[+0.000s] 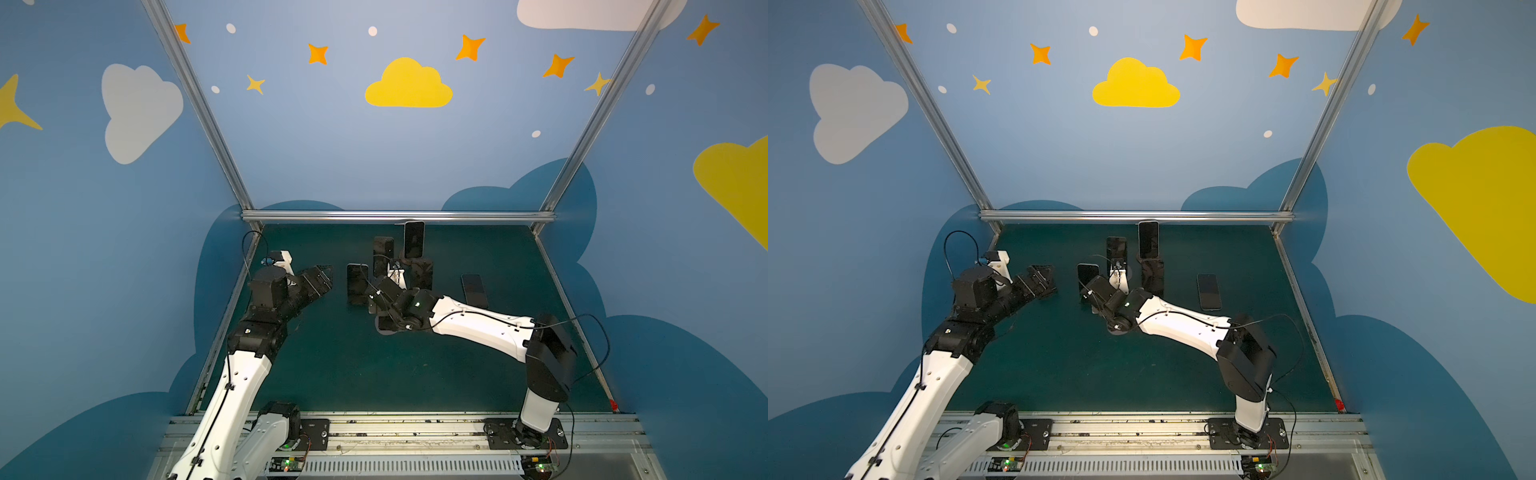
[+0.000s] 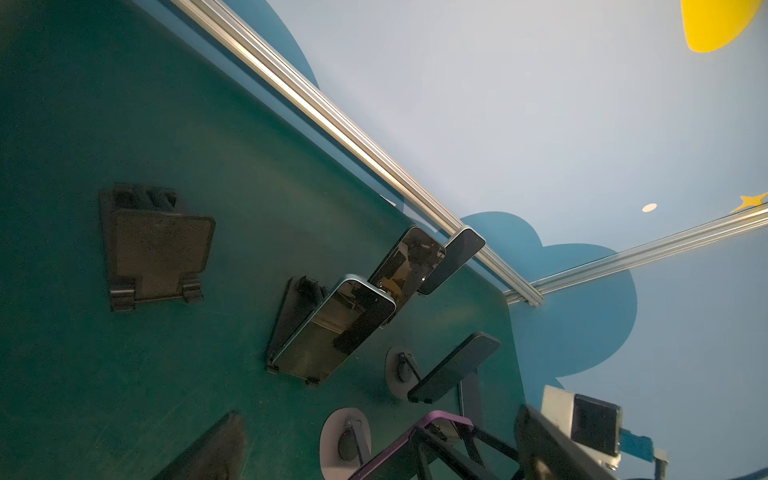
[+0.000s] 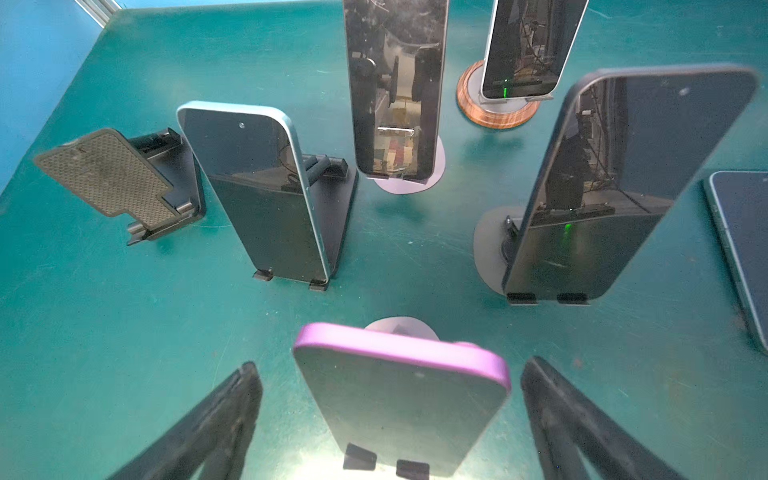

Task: Remove the phone from the phone stand
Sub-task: 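Close the right gripper on the top edge of the purple-cased phone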

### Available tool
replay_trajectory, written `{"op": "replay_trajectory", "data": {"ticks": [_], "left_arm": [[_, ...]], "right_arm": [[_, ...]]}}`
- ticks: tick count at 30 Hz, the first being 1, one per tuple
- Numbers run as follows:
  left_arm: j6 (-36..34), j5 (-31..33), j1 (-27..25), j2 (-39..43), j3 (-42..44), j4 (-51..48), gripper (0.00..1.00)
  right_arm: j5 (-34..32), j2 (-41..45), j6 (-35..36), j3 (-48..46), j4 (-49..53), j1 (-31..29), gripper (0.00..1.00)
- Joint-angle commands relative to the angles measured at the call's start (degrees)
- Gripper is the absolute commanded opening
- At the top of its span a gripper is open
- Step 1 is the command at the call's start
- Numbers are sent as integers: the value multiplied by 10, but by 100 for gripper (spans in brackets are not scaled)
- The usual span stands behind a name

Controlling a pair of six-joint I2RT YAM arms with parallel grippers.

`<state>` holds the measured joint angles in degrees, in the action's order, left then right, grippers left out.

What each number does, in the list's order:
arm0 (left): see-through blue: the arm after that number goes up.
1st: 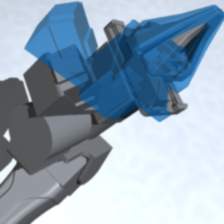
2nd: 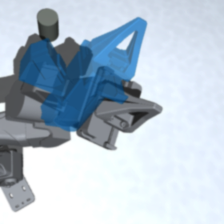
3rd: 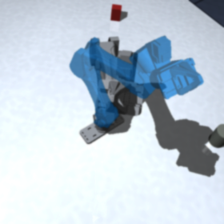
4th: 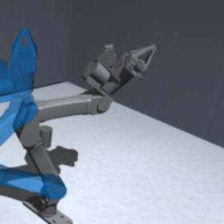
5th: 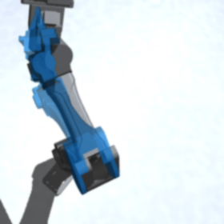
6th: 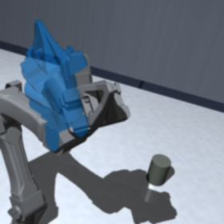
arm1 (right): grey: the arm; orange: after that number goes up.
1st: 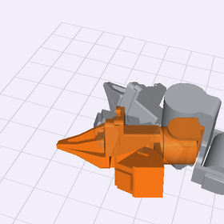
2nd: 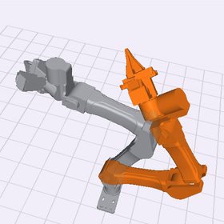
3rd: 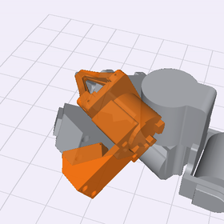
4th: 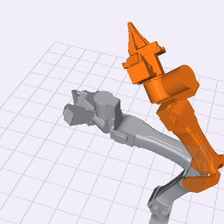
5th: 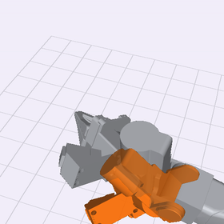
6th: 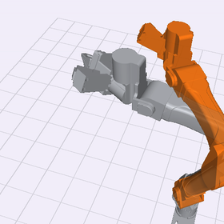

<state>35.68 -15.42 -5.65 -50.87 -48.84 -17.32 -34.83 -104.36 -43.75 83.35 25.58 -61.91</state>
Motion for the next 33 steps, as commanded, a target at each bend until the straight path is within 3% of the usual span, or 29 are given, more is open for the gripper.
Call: {"op": "replay_trajectory", "data": {"ticks": [1,16,33], "left_arm": [[-1,-6,-1,-2,6,12,100],[1,-8,-1,-7,7,14,100],[5,-15,-1,-11,10,19,100]], "right_arm": [[-5,-8,-10,8,-17,1,98],[-45,-14,-30,-11,-25,-1,94],[-42,-29,-29,-27,-49,-1,96]]}}
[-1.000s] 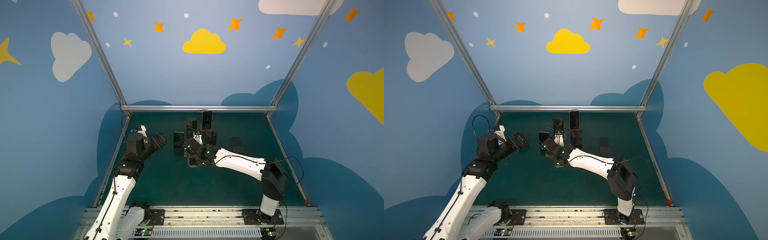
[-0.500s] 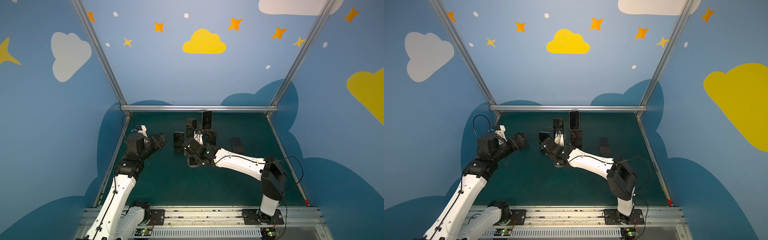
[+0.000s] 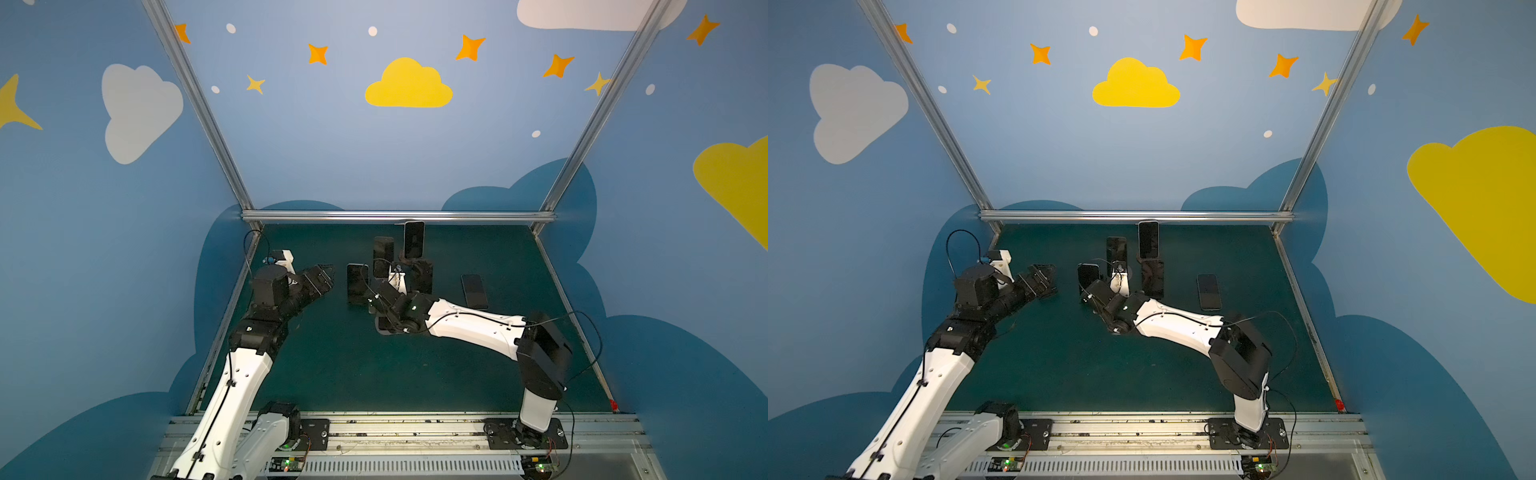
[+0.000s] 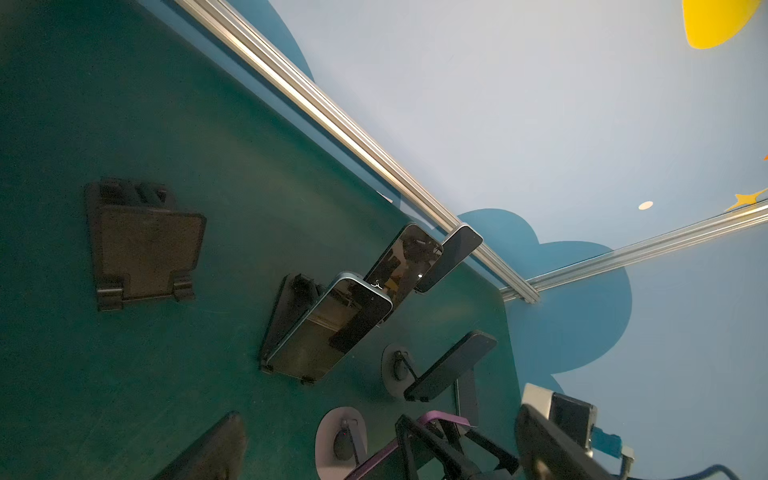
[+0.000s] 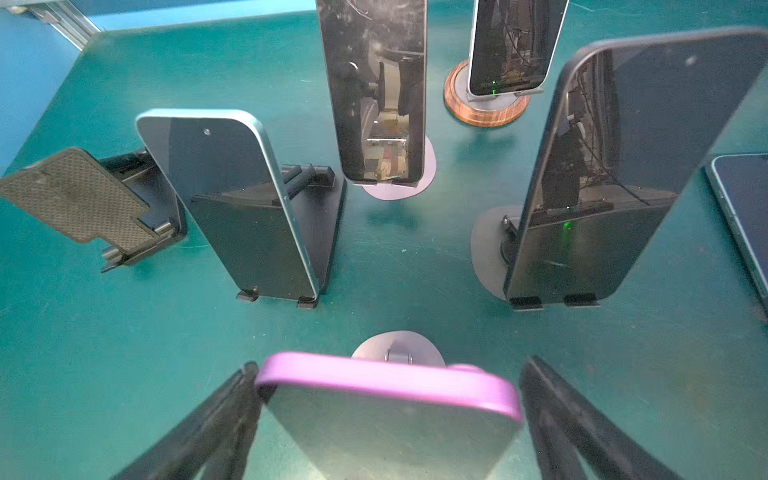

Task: Remove the phone from the phone stand
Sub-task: 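Close the right gripper on the top edge of the purple-cased phone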

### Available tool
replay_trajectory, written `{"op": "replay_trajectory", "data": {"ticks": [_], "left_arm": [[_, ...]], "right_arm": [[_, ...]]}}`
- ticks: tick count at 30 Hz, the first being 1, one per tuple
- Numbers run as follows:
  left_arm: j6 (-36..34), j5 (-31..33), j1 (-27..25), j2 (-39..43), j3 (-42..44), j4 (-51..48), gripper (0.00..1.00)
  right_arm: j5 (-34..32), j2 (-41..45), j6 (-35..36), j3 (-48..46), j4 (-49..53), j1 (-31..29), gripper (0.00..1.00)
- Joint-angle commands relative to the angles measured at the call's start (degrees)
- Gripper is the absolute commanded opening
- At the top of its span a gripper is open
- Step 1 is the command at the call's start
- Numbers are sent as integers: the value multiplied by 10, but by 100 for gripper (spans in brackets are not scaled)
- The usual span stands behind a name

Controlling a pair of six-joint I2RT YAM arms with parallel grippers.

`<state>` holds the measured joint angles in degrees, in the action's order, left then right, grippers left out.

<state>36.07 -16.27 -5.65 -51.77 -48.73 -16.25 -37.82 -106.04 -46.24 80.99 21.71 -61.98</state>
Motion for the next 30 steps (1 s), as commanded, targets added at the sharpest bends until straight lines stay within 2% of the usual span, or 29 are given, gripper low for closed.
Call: {"op": "replay_trajectory", "data": {"ticks": [1,9,18,30], "left_arm": [[2,-8,-1,-2,9,9,100],[5,-11,-1,-2,11,12,100],[5,-11,-1,-3,10,13,100],[3,-12,-1,-6,11,12,100]], "right_arm": [[-11,-13,-4,-4,-13,0,96],[-22,-22,-6,3,-13,-1,91],[-17,-23,2,-4,-29,-1,79],[-21,-24,4,-15,-38,-1,74]]}}
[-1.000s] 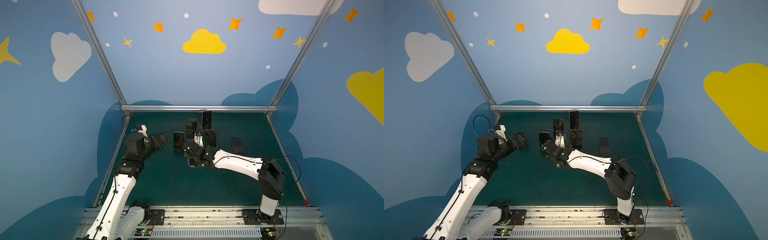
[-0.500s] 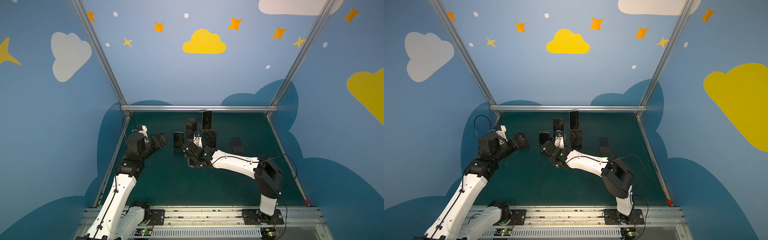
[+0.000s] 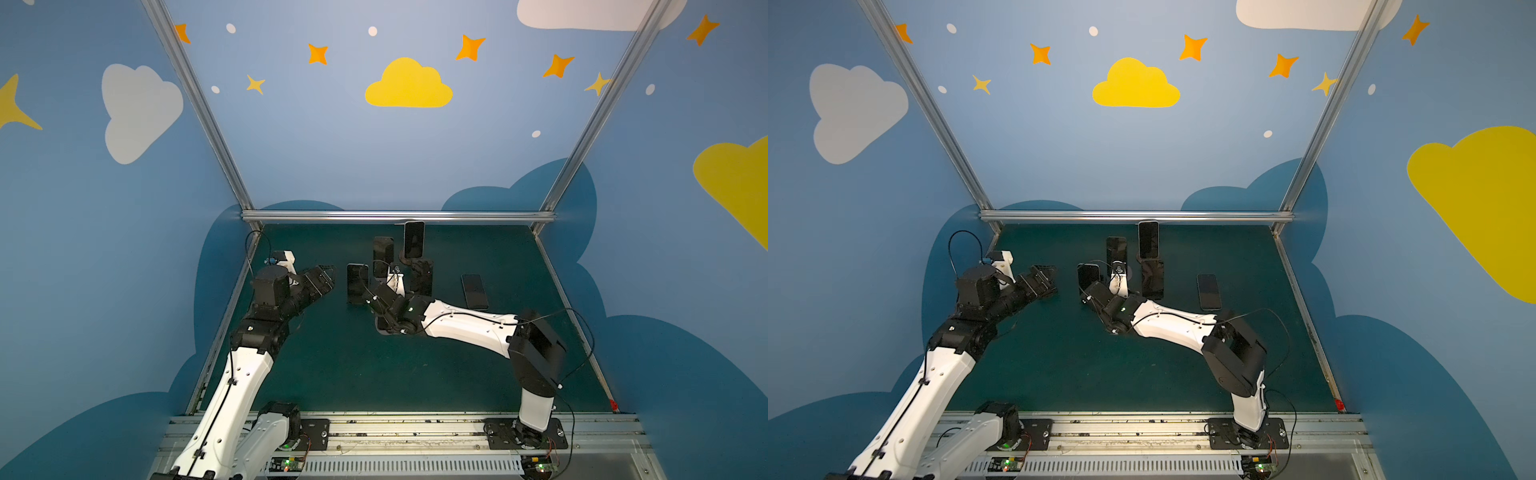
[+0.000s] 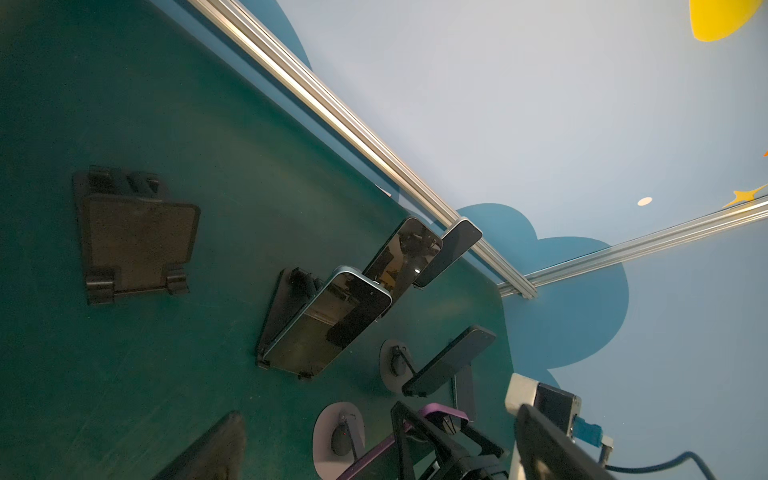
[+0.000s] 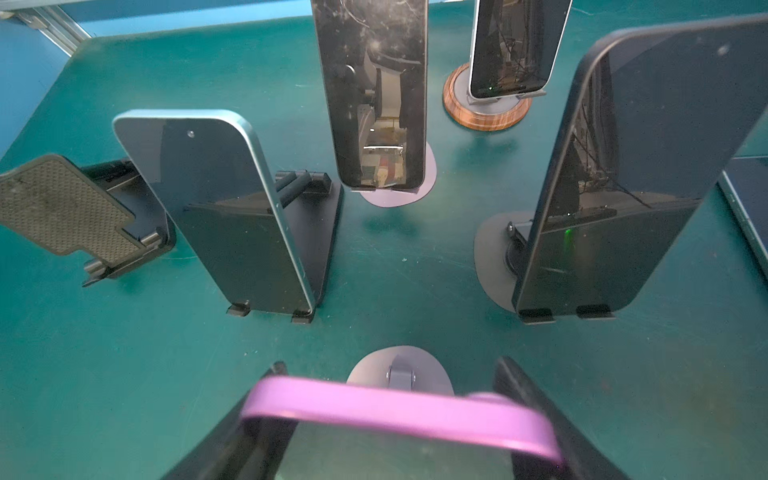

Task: Remove the phone from the phone stand
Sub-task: 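Close the right gripper on the top edge of the purple-cased phone, then lift the purple-cased phone upward off its grey stand with the right gripper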

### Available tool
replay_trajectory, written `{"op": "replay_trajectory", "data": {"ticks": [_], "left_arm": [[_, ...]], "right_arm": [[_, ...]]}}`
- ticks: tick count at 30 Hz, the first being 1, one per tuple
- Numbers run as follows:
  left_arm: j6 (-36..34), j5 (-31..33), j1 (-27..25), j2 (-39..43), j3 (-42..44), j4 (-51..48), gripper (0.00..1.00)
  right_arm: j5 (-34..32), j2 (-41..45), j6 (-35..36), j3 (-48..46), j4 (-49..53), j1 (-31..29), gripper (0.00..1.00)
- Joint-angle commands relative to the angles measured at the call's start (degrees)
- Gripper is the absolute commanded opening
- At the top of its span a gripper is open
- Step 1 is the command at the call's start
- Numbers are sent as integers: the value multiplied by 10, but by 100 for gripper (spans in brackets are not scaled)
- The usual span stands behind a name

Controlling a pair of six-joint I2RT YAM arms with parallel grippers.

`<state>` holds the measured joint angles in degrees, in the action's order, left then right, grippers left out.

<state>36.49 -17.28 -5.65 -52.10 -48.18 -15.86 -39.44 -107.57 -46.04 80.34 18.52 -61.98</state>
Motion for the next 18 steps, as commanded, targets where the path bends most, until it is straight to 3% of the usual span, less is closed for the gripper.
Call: {"op": "replay_trajectory", "data": {"ticks": [1,18], "left_arm": [[-1,-1,-1,-3,5,10,100],[0,-7,-1,-6,6,14,100]], "right_arm": [[-5,-8,5,-10,-8,-1,73],[-35,42,81,-24,-32,-17,67]]}}
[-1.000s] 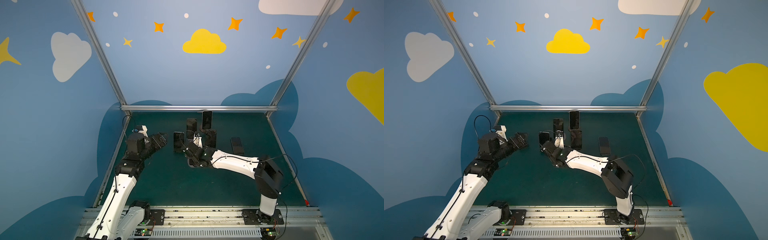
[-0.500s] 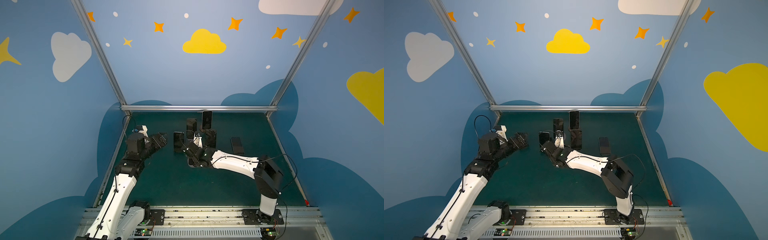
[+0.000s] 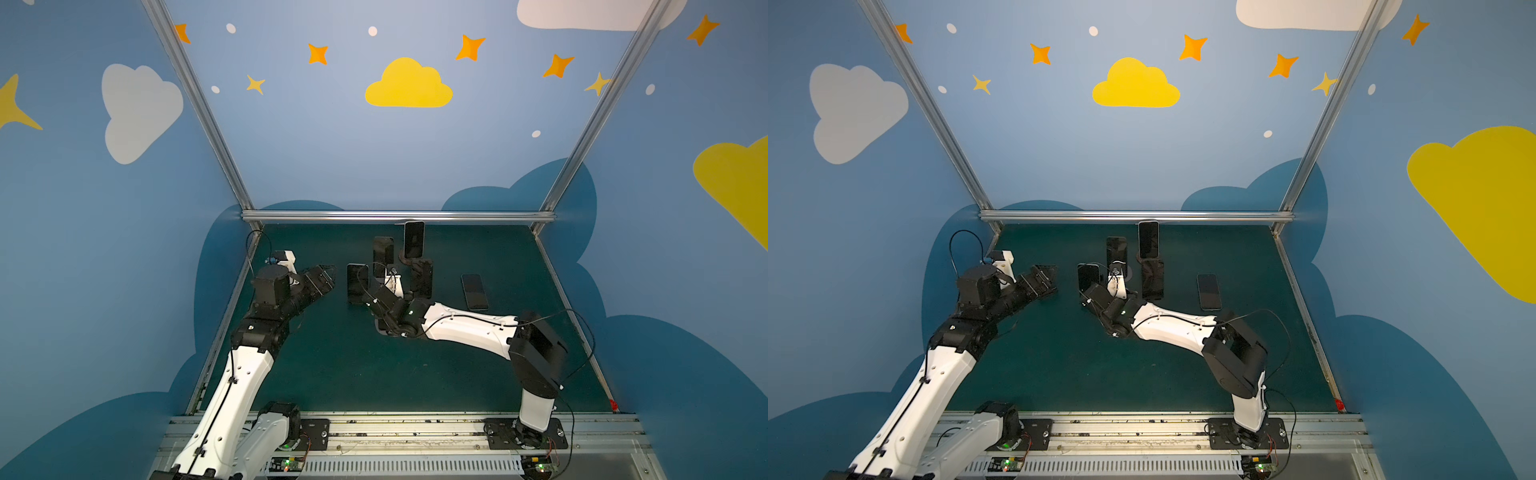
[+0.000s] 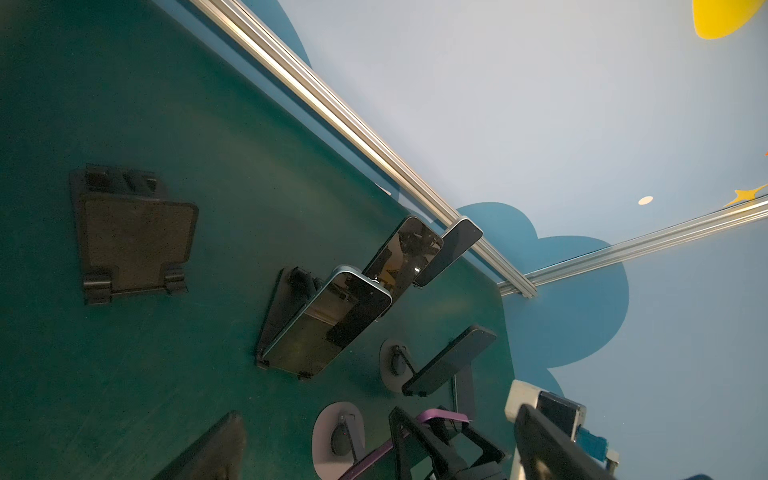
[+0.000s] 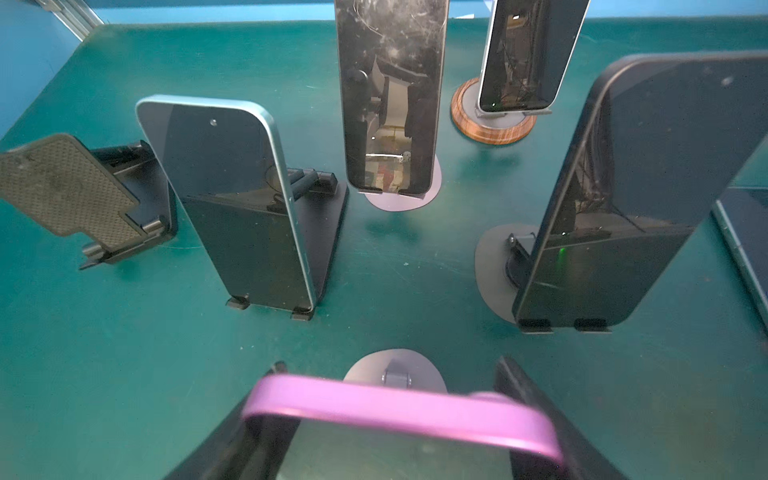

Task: Remove the phone from the phone stand
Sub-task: 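Lift the purple-cased phone upward off its grey stand with the right gripper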

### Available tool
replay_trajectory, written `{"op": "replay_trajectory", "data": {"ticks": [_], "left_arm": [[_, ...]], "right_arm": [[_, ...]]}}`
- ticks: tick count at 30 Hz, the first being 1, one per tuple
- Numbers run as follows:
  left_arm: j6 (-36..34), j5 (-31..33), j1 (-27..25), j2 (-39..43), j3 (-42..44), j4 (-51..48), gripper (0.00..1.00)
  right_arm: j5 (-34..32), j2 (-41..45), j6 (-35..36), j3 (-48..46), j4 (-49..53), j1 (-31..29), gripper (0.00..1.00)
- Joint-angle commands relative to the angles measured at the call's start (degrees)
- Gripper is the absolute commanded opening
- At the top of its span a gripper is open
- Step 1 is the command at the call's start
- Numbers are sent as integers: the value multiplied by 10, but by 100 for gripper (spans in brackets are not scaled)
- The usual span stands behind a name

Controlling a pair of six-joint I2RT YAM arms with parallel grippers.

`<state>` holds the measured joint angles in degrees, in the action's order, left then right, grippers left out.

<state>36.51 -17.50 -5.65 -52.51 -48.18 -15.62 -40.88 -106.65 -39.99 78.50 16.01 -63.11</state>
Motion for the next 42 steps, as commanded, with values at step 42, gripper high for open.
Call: {"op": "replay_trajectory", "data": {"ticks": [42], "left_arm": [[-6,-52,-27,-19,15,47,100]], "right_arm": [[-37,299,120,-212,-74,71,65]]}}
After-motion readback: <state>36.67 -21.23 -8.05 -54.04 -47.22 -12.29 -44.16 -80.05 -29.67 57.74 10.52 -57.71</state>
